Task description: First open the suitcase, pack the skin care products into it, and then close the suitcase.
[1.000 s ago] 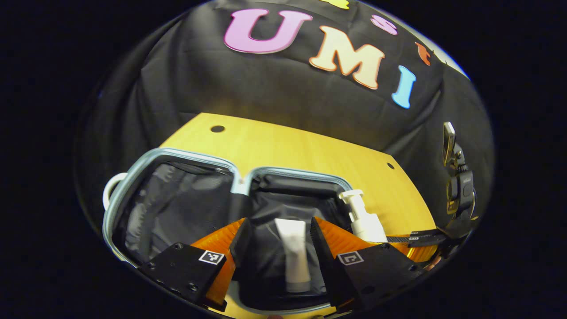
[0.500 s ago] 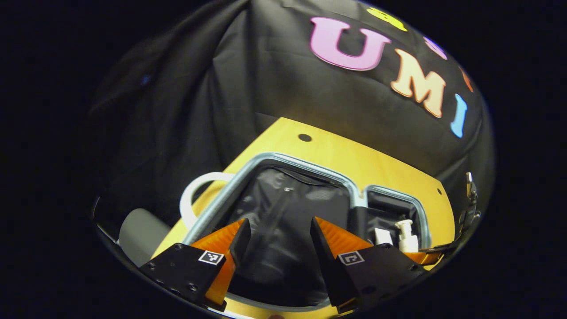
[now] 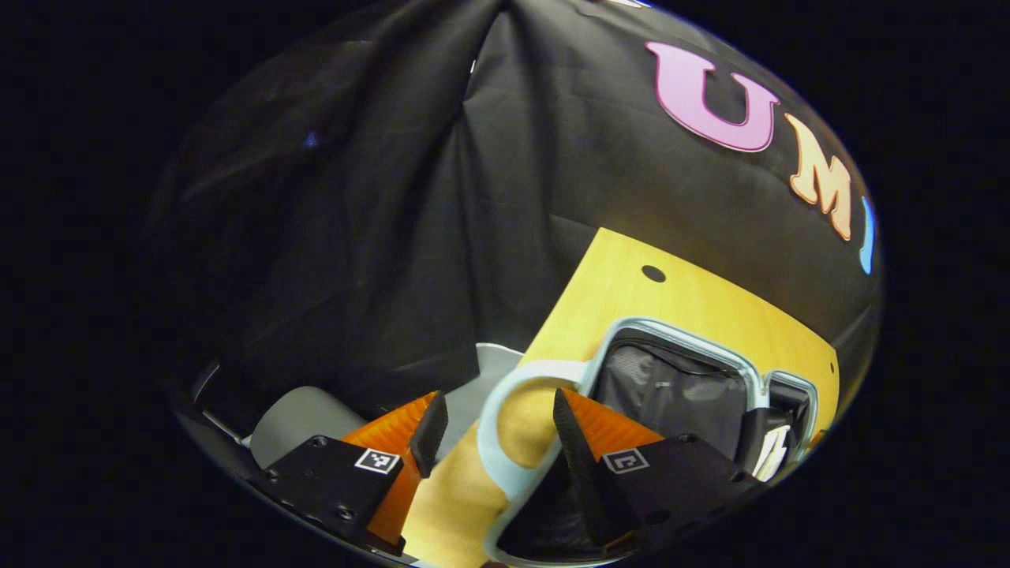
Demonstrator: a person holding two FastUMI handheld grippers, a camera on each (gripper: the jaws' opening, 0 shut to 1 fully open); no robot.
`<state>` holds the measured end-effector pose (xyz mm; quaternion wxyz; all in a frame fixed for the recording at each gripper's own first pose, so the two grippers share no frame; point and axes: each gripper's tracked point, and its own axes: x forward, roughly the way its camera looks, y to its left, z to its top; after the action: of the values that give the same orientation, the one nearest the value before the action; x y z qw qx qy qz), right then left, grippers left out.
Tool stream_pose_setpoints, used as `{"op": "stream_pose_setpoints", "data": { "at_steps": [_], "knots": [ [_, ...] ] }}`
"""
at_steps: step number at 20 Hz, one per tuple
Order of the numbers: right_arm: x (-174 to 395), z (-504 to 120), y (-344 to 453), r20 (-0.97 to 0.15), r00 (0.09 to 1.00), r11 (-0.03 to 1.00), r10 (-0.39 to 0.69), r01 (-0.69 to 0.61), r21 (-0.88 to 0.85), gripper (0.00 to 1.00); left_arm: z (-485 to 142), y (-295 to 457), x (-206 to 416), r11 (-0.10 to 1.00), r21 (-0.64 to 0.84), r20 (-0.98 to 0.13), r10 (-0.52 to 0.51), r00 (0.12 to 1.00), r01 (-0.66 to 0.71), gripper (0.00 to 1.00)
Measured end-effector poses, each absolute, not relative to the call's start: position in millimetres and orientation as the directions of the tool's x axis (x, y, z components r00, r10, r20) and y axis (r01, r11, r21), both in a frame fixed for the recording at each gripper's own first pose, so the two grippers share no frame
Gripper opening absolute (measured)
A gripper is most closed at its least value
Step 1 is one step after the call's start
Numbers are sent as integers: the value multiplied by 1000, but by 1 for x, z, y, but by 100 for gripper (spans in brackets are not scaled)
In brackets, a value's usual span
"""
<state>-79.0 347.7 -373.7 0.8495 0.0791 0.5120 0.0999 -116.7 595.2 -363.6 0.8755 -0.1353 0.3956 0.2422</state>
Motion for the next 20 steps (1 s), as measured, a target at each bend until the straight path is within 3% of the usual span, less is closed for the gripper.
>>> {"op": "stream_pose_setpoints", "data": {
  "at_steps": [5,11,12,15,20],
  "knots": [
    [-78,-364,312,-854,486,980,188,-37,195,99,-405,595,-125,877,-36,-857,219,466,-479,78],
    [-82,-367,285,-867,479,986,139,17,168,97,-429,603,-120,920,16,-898,185,398,-392,75],
    [-82,-366,283,-865,483,986,135,21,165,99,-428,598,-111,924,-19,-893,156,422,-383,59],
    [-81,-364,279,-861,490,985,132,28,167,99,-435,587,-113,930,-2,-912,149,382,-368,12],
    [-83,-357,269,-850,507,985,142,12,172,96,-380,579,-96,955,44,-857,188,480,-294,1]
  ]
}}
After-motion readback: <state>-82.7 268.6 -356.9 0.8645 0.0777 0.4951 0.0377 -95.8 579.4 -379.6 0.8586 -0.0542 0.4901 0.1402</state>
